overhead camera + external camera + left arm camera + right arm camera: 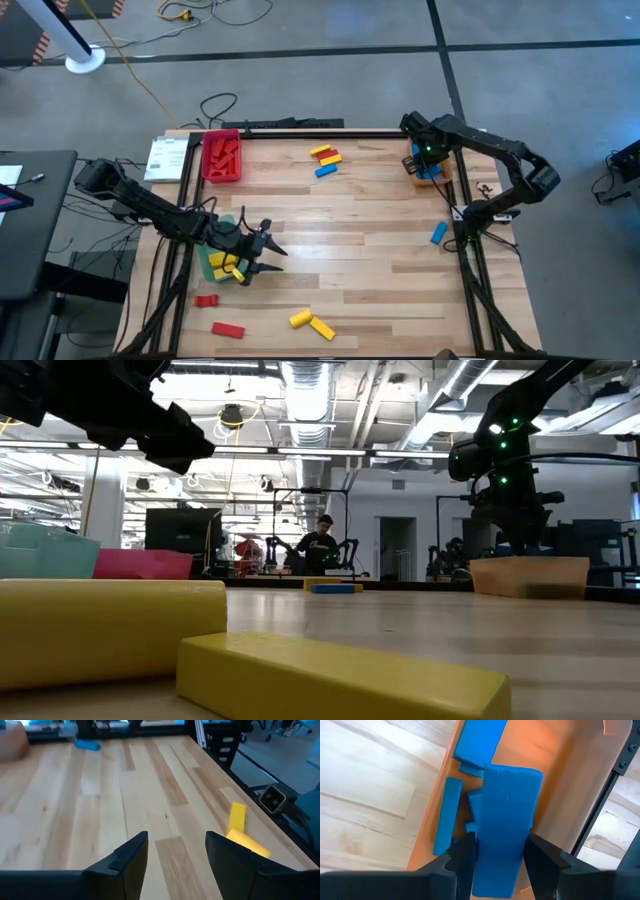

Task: Sort blocks
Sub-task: Put the blue block into the orange bin, then put the red block into the red bin

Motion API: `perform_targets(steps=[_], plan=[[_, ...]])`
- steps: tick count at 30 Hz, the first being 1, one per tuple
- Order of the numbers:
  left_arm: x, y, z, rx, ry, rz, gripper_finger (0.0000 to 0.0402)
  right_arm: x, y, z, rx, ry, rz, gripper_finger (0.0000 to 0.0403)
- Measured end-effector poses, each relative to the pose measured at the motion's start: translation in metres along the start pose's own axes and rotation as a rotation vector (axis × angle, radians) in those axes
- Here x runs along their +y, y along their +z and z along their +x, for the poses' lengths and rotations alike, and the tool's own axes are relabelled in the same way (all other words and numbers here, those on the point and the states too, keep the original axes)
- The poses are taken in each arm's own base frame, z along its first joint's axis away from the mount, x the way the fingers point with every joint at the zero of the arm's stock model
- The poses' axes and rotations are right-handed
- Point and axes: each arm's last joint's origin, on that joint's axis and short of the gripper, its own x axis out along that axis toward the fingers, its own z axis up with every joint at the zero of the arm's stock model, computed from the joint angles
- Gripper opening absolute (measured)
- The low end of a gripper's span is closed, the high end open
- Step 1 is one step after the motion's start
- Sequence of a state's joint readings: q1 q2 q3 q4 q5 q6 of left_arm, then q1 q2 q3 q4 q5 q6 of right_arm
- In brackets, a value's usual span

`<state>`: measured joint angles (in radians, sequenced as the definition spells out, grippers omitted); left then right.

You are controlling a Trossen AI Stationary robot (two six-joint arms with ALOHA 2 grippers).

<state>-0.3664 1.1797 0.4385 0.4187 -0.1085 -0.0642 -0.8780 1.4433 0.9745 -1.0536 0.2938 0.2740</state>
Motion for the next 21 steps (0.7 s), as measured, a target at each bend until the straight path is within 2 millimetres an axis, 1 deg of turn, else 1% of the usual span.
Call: perform_targets(steps=[3,10,15,21], plan=[[-0.001,-0.004,0.000,0.041,-0.035,-0.046,0.0194,0.001,0.000,0.000,-0.004,0.001,-0.016,0.0186],[-0.007,-0.010,-0.003,0.194,-0.191,-0.169,0.0194,0.009,0.000,-0.003,-0.030,0.010,-0.049,0.0251],[-0.019,-0.002,-0.005,0.325,-0.243,-0.168,0.0194,0.017,-0.002,-0.005,-0.041,0.015,-0.084,0.0263],[-0.038,0.018,-0.012,0.432,-0.270,-0.153,0.0194,0.031,-0.006,-0.010,-0.073,0.029,-0.137,0.0263]])
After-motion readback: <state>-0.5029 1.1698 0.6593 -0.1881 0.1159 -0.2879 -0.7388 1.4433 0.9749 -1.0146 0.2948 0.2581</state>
